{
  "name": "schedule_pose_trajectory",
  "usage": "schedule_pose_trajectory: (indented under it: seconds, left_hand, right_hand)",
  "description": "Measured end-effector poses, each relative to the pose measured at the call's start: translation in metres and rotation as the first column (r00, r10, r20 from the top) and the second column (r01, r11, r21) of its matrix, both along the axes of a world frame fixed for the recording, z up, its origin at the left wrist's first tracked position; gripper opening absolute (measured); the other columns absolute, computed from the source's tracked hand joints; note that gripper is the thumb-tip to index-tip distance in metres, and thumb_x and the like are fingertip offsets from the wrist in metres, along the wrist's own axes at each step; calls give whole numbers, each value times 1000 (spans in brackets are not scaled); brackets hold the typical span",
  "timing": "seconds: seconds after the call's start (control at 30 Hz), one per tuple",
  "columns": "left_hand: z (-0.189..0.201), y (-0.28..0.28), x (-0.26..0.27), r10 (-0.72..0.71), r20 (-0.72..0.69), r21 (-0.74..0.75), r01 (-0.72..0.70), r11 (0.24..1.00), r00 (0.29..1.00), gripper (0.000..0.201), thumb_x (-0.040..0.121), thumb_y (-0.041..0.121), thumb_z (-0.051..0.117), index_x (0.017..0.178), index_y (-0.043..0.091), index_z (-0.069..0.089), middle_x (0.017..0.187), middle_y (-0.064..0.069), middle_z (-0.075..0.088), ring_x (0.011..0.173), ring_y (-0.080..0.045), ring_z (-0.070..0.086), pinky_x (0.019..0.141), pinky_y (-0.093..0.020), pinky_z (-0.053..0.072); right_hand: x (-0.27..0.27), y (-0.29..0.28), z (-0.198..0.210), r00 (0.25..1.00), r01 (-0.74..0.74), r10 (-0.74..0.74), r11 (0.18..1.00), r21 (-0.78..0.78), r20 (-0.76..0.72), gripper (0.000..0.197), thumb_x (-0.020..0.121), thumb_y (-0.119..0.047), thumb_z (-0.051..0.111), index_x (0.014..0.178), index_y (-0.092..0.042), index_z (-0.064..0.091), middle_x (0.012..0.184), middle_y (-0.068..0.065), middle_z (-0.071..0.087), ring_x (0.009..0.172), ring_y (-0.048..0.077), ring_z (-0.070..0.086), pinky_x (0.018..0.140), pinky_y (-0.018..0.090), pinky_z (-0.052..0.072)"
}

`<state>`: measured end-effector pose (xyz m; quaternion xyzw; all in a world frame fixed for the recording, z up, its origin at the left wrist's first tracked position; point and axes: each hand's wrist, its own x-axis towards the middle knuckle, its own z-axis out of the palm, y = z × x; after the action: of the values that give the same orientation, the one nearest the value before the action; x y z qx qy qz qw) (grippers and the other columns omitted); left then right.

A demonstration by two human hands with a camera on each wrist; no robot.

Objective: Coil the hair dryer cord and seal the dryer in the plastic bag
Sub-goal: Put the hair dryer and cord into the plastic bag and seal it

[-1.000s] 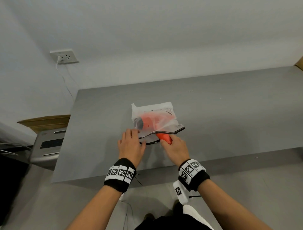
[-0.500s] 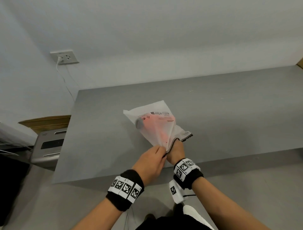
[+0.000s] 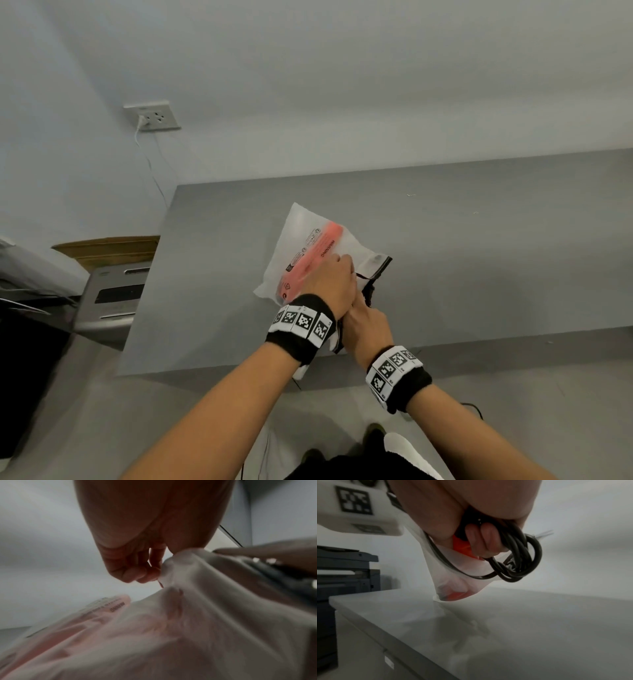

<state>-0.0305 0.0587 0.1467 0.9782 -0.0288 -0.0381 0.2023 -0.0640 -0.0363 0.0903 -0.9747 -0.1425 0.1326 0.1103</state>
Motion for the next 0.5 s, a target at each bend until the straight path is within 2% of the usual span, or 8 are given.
schedule_pose_trajectory:
  seconds: [0.07, 0.13, 0.2, 0.23, 0.33, 0.4, 0.47, 0.5]
  left_hand:
    - [4, -9, 0, -133, -37, -100, 129, 987, 990, 11, 102, 23, 48, 103, 16, 57, 102, -1, 61, 89, -21, 58, 86, -38, 50]
    - [4, -21, -9, -299, 2, -199, 294, 935, 954, 6, 99, 14, 51, 98, 11, 56, 100, -4, 61, 82, -24, 59, 82, -44, 52]
    - [0, -27, -20, -360, 54, -239, 363, 901, 931, 3, 97, 11, 53, 95, 10, 56, 99, -4, 61, 79, -25, 61, 79, -45, 53]
    - [-2, -25, -22, -346, 70, -258, 352, 900, 936, 3, 97, 12, 54, 94, 11, 56, 99, -3, 62, 80, -25, 61, 79, -45, 53]
    - [2, -12, -14, -214, 77, -263, 227, 938, 974, 6, 99, 21, 53, 104, 17, 55, 103, 4, 59, 88, -19, 60, 84, -40, 53]
    - [5, -3, -4, -126, 22, -232, 128, 964, 992, 26, 97, 29, 58, 120, 21, 51, 114, 5, 56, 99, -18, 59, 88, -36, 52]
    - [6, 0, 3, -95, -32, -159, 88, 983, 995, 46, 92, 34, 62, 132, 19, 45, 128, 1, 54, 111, -21, 57, 93, -38, 52]
    - [6, -1, 6, -84, -39, -111, 79, 991, 996, 46, 92, 33, 62, 133, 17, 46, 130, -2, 54, 113, -23, 57, 94, -40, 52]
  right_hand:
    - [0, -1, 4, 997, -81, 79, 992, -94, -21, 36, 102, -13, 43, 136, -6, 49, 135, 16, 59, 107, 34, 65, 89, 39, 49]
    - [-2, -8, 4, 974, -226, 223, 965, -135, -35, 38, 105, -19, 41, 141, -11, 49, 145, 13, 54, 133, 29, 50, 110, 35, 37]
    - [-5, -15, 6, 957, -289, 285, 953, -87, -51, 41, 105, -21, 45, 145, -12, 47, 152, 8, 48, 142, 22, 42, 113, 25, 27]
    - [-2, -15, 2, 960, -280, 277, 956, -90, -45, 41, 105, -20, 45, 145, -11, 48, 152, 8, 48, 142, 22, 42, 113, 24, 27]
    - [3, -8, 9, 971, -239, 238, 958, -158, -29, 33, 105, -16, 39, 134, -8, 53, 140, 16, 56, 130, 30, 51, 107, 37, 38]
    - [2, -2, 16, 972, -233, 225, 961, -149, -69, 25, 104, -14, 41, 117, -6, 61, 125, 16, 65, 117, 32, 59, 97, 38, 44]
    - [-1, 2, 15, 960, -281, 271, 944, -175, -75, 24, 104, -14, 41, 114, -6, 62, 120, 16, 67, 115, 33, 60, 96, 39, 44]
    - [-2, 5, 14, 960, -280, 270, 940, -196, -74, 25, 105, -15, 40, 113, -6, 62, 120, 16, 67, 115, 33, 60, 96, 38, 44]
